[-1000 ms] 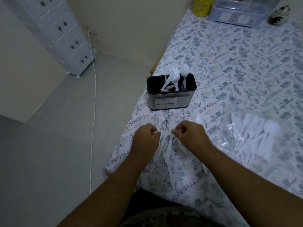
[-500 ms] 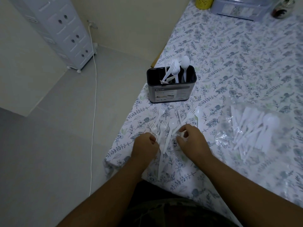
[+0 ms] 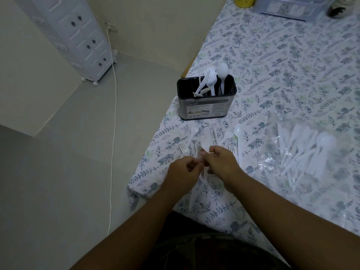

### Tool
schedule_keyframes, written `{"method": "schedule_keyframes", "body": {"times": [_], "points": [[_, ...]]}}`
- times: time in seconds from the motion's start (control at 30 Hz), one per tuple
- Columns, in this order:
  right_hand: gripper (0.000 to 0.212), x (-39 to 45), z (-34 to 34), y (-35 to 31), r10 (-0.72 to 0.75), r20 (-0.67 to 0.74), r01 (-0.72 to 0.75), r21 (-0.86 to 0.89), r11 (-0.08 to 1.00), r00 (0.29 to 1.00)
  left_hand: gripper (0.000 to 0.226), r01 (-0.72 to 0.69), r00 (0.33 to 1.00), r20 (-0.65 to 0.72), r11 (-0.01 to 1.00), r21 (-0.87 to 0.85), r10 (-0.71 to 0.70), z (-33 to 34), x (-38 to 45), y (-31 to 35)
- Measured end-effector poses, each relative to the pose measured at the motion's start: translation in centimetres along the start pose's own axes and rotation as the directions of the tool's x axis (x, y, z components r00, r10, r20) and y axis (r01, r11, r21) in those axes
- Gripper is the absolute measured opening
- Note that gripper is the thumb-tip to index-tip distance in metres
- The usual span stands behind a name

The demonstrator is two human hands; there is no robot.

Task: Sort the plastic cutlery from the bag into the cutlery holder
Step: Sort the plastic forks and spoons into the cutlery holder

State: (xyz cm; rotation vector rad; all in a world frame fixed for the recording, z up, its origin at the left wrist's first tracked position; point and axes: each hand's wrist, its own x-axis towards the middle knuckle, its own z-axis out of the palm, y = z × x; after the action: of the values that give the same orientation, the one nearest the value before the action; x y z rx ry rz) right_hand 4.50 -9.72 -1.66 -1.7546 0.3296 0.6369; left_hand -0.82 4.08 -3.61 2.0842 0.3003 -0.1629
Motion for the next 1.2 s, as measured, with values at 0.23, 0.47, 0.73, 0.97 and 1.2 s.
{"method": "schedule_keyframes", "body": {"times": [0.23, 0.47, 0.73, 0.97, 1.2], "points": [[0.026, -0.7, -1.3, 0.7, 0.141, -0.039, -0.138, 0.080, 0.987, 0.989, 0.009, 0.091, 0.993, -0.097, 0.956, 0.280, -0.066, 0.8, 1.2, -1.1], [0.026, -0.6, -1.5, 0.6, 0.187, 0.004, -0.181, 0.277, 0.944, 0.982, 0.011, 0.098, 0.993, -0.062, 0.990, -0.100, -0.105, 1.1, 0.5, 0.6], [0.031, -0.7, -1.4, -0.5, 0.204, 0.077, -0.218, 0.345, 0.913, 0.976, 0.010, 0.127, 0.990, 0.101, 0.925, -0.358, -0.097, 2.4, -0.3, 1.5], [0.039, -1.3, -1.6, -0.3, 0.262, 0.255, -0.358, 0.485, 0.798, 0.931, 0.015, 0.097, 0.994, 0.070, 0.966, -0.239, -0.082, 2.9, -0.6, 0.8], [0.029, -1.5, -1.5, 0.3, 0.216, 0.137, -0.247, 0.279, 0.928, 0.967, 0.014, 0.014, 0.993, -0.118, 0.997, 0.082, -0.005, 0.4, 0.7, 1.4]]}}
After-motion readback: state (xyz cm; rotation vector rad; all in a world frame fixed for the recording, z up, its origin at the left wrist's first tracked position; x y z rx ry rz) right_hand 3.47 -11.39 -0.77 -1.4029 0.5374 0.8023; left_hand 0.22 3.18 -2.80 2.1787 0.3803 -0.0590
